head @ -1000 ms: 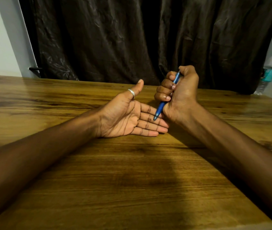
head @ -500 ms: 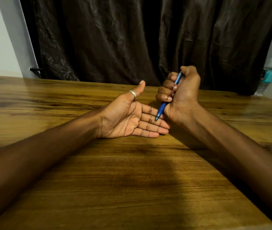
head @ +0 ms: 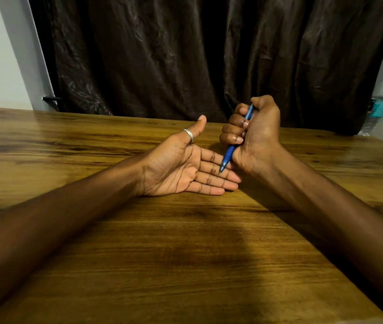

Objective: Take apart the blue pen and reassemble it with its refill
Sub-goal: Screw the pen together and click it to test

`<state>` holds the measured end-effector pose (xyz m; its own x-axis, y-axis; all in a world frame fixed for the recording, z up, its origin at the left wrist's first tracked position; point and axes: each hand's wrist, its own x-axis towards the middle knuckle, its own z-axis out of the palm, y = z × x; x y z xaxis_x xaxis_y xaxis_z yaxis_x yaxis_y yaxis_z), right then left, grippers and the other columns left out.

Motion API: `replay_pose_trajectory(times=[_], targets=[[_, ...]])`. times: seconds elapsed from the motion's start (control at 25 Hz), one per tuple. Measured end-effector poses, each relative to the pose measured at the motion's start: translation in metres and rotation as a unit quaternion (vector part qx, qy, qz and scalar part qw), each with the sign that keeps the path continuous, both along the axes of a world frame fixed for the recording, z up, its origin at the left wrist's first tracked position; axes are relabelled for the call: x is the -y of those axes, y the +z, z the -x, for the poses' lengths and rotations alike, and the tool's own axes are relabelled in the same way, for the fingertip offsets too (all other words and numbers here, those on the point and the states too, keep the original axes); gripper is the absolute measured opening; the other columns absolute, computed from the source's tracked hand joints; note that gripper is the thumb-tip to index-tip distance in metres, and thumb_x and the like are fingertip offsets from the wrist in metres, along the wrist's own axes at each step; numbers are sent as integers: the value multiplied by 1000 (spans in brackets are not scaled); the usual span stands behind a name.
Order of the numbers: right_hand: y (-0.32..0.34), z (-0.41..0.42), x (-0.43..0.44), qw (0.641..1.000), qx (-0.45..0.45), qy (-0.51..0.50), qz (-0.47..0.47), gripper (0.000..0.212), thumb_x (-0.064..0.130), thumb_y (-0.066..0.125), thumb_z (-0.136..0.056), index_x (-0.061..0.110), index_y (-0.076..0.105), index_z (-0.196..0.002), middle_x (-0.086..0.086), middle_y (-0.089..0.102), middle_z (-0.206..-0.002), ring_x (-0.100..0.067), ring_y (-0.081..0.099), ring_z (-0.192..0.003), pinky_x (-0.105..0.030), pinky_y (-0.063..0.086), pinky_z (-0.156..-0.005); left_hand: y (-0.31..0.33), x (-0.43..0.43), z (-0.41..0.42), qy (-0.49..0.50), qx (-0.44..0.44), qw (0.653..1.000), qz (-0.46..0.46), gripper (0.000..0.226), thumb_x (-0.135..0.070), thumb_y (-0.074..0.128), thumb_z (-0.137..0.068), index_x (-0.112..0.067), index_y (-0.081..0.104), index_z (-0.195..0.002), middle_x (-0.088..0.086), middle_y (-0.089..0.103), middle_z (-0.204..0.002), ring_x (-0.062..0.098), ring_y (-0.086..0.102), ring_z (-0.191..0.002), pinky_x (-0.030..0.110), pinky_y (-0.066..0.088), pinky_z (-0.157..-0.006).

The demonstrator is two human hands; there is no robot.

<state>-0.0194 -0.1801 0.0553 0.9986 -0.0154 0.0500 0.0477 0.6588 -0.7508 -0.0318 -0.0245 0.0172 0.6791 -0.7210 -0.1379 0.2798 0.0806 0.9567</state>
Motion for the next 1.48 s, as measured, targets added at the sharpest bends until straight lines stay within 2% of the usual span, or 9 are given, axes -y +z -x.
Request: replay_pose_trajectory(times=[0.44, 0.92, 1.04, 1.16, 1.2, 1.28, 1.36, 1.48], targets=[[1, 2, -1, 1000, -10, -1, 21, 42, 39, 39, -96, 19, 43, -60, 8, 27, -46, -8, 19, -38, -19, 14, -36, 0, 0, 2, 19, 2, 1000, 4, 103, -80, 26, -90, 8, 51, -138, 31, 65, -131, 39, 64, -125, 44, 52, -105], [-1, 1, -3, 999, -14, -3, 29, 42, 42, 41, -96, 19, 45, -61, 8, 29, -44, -7, 21, -35, -19, 18, -31, 0, 2, 3, 18, 14, 1000, -7, 97, -76, 30, -92, 7, 52, -137, 30, 67, -129, 37, 65, -123, 42, 55, -102], [-1, 1, -1, 1000, -15, 2, 27, 42, 43, 40, -96, 18, 45, -62, 8, 29, -43, -7, 21, -34, -19, 18, -30, -1, 3, 6, 26, 25, 999, -15, 73, -58, 46, -93, 4, 57, -132, 28, 69, -127, 35, 67, -121, 42, 55, -101], [2, 0, 1, 1000, -17, 3, 24, 41, 40, 40, -95, 18, 43, -60, 7, 28, -44, -8, 20, -34, -18, 17, -31, -4, 3, 6, 21, 68, 997, -28, 42, -19, 59, -94, 1, 58, -131, 24, 69, -128, 32, 68, -120, 41, 54, -102], [2, -1, 2, 1000, -15, 0, 22, 40, 39, 39, -95, 18, 43, -60, 7, 27, -44, -8, 19, -35, -18, 16, -32, -5, 2, 6, 11, 84, 996, -32, 40, -6, 61, -93, 0, 57, -133, 22, 69, -130, 30, 67, -121, 39, 54, -102], [4, -2, 4, 1000, -11, -8, 17, 39, 36, 38, -95, 18, 42, -61, 7, 26, -45, -8, 19, -36, -18, 15, -34, -7, 1, 5, -6, 110, 993, -35, 51, 14, 60, -87, -3, 55, -136, 19, 69, -132, 28, 66, -123, 39, 53, -102], [4, -2, 5, 1000, -11, -15, 12, 38, 35, 38, -95, 18, 42, -62, 7, 26, -46, -8, 19, -36, -18, 15, -34, -10, 2, 4, -6, 139, 990, -35, 61, 22, 60, -81, -6, 56, -135, 17, 70, -131, 26, 67, -123, 38, 54, -101], [5, -2, 8, 1000, -15, -18, 8, 38, 35, 39, -95, 18, 42, -62, 7, 26, -46, -8, 19, -37, -19, 15, -34, -14, 6, 4, 7, 175, 984, -37, 63, 24, 62, -79, -11, 58, -131, 12, 72, -127, 23, 69, -120, 31, 59, -92]])
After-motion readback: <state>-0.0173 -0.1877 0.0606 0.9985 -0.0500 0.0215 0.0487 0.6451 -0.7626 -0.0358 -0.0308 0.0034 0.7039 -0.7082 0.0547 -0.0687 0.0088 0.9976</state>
